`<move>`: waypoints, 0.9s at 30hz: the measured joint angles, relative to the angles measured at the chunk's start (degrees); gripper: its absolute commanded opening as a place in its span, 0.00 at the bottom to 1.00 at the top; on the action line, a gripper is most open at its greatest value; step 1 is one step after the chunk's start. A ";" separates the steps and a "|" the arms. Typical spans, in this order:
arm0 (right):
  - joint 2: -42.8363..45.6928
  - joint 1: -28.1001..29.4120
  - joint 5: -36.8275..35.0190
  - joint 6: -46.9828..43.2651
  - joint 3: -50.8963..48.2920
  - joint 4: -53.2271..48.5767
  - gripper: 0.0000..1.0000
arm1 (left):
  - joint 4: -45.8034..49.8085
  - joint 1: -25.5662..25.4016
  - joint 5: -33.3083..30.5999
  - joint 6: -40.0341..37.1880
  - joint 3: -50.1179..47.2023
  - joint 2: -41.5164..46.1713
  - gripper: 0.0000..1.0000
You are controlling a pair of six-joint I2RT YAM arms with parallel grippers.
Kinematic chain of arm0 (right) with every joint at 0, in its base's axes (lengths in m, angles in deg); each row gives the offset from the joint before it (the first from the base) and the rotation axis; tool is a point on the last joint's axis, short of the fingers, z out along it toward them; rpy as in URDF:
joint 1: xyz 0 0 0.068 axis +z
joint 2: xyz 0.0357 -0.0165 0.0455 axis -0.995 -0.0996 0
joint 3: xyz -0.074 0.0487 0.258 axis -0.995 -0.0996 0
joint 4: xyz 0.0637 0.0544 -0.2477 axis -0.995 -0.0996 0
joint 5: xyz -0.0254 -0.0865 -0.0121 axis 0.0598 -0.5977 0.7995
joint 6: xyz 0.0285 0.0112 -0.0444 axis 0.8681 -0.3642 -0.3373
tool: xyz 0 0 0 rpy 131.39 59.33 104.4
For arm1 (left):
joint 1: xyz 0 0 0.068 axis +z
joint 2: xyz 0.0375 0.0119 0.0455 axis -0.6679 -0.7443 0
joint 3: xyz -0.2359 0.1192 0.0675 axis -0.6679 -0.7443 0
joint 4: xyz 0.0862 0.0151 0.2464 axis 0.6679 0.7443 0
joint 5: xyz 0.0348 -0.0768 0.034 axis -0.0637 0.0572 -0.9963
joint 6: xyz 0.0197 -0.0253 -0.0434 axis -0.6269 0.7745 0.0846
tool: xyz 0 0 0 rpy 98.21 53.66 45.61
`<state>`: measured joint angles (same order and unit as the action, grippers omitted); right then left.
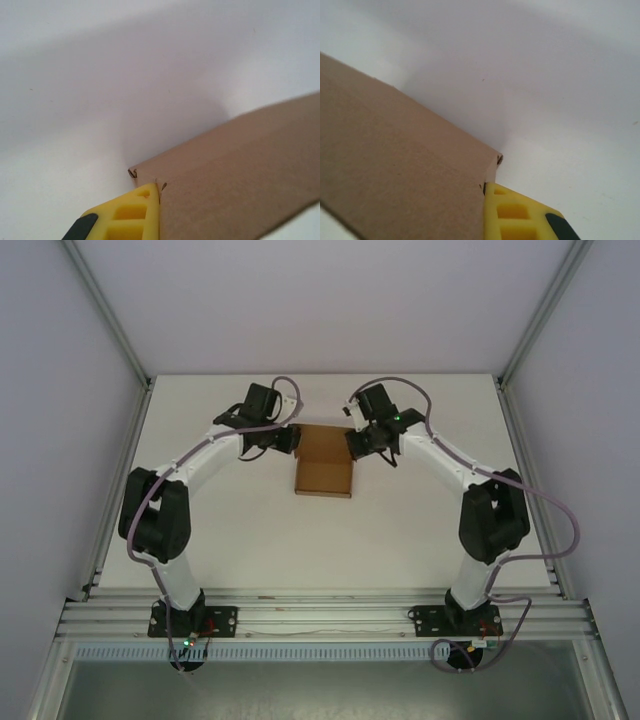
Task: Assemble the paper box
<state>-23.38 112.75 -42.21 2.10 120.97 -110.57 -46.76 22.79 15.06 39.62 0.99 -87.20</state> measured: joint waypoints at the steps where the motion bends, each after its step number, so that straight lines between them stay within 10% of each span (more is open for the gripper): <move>1: 0.48 0.17 -0.96 3.61 -1.40 1.95 0.04 | -1.77 -0.74 -1.46 2.99 -0.74 0.02 0.00; 12: 0.37 1.62 -11.19 24.39 -5.77 10.97 0.04 | -8.79 -6.78 -14.38 19.56 -1.81 -2.01 0.00; 27: 0.46 3.43 -15.56 28.63 -12.74 21.14 0.04 | -14.69 -7.89 -17.99 26.01 -5.01 -2.75 0.00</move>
<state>-22.92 116.18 -57.78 30.73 108.23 -89.43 -61.45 14.90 -2.93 65.63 -4.01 -89.95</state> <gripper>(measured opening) 0.061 0.070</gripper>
